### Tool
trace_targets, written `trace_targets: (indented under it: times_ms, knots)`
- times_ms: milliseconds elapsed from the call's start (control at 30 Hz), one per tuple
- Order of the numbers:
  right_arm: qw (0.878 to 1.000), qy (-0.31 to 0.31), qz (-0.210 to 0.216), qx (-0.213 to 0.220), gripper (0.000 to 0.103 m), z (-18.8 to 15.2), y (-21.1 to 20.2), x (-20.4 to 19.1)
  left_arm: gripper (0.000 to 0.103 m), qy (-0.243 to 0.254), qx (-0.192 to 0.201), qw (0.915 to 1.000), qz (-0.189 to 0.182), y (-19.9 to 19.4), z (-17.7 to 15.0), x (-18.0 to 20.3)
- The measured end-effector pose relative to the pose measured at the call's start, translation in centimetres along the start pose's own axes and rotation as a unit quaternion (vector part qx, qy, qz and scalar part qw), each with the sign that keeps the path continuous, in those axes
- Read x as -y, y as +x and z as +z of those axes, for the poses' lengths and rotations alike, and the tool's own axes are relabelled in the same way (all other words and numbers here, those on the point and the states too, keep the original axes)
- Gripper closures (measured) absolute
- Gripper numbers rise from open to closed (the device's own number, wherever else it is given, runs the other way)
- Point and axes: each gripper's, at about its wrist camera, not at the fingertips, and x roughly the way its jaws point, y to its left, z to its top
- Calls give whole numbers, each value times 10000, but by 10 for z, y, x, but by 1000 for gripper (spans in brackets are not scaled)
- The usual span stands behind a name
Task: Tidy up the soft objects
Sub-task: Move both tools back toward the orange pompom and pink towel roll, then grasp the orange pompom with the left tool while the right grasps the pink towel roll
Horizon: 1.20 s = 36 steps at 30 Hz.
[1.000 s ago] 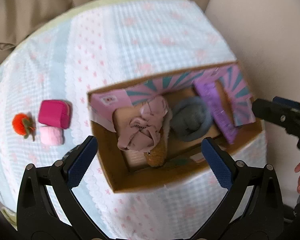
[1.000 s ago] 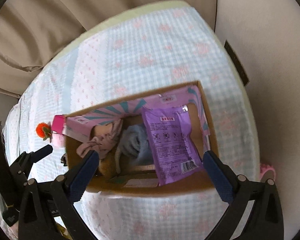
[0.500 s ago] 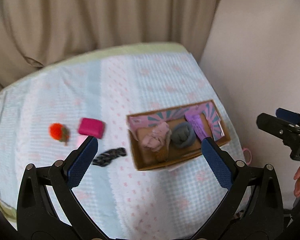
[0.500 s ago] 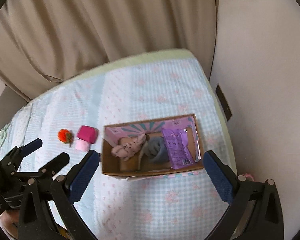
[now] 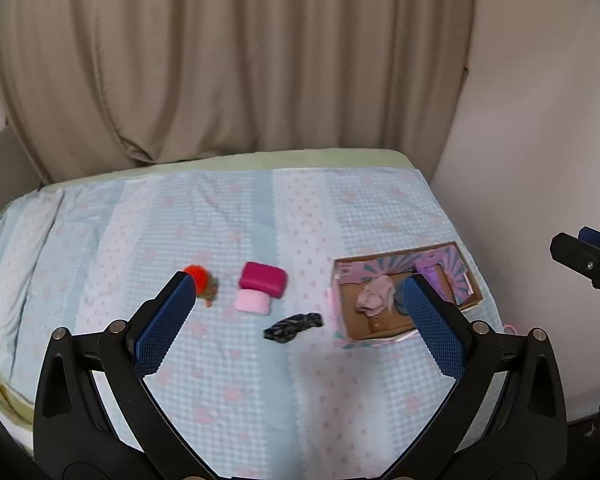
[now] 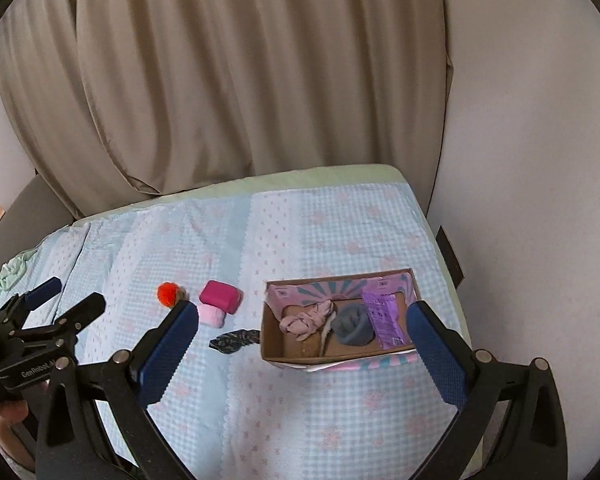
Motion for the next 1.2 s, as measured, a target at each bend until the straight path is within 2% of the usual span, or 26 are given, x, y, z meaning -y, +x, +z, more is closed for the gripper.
trace_targets:
  times_ms: [133, 333, 467, 633, 867, 967, 1200]
  knots:
    - [10000, -35, 45, 42, 0, -5, 5, -30, 0, -114, 62, 9999, 63, -11, -5, -39]
    - [9999, 9, 157, -66, 0, -11, 31, -86, 0, -221, -8, 9997, 85, -6, -8, -99]
    - [9998, 166, 95, -93, 0, -12, 56, -124, 0, -291, -116, 9995, 79, 7, -11, -146]
    - [9988, 430, 4, -237, 0, -16, 100, -166, 0, -289, -362, 9989, -58, 45, -13, -204]
    - [9965, 630, -138, -526, 0, -39, 192, -214, 0, -233, -632, 9968, -422, 128, -19, -269]
    - [9949, 737, -223, -658, 0, -56, 237, -224, 0, -291, -728, 9950, -620, 177, -27, -291]
    - [9909, 920, -493, -847, 0, -97, 333, -228, 1, -378, -981, 9893, -1008, 290, -62, -310]
